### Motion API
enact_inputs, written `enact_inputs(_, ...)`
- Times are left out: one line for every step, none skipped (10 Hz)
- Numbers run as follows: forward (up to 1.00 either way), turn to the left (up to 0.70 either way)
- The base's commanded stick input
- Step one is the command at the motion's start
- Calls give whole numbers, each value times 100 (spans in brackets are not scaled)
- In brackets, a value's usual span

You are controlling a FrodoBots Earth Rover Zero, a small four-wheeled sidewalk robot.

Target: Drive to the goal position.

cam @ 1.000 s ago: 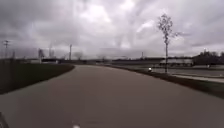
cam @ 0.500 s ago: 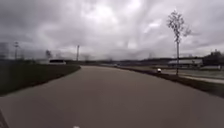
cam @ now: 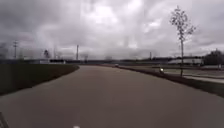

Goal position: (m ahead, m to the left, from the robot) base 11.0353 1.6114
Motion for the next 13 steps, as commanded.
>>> enact_inputs(100, 0)
enact_inputs(100, 0)
enact_inputs(100, 0)
enact_inputs(100, 0)
enact_inputs(100, 0)
enact_inputs(100, 0)
enact_inputs(100, 0)
enact_inputs(100, 0)
enact_inputs(100, 0)
enact_inputs(100, 0)
enact_inputs(100, 0)
enact_inputs(100, 0)
enact_inputs(100, 0)
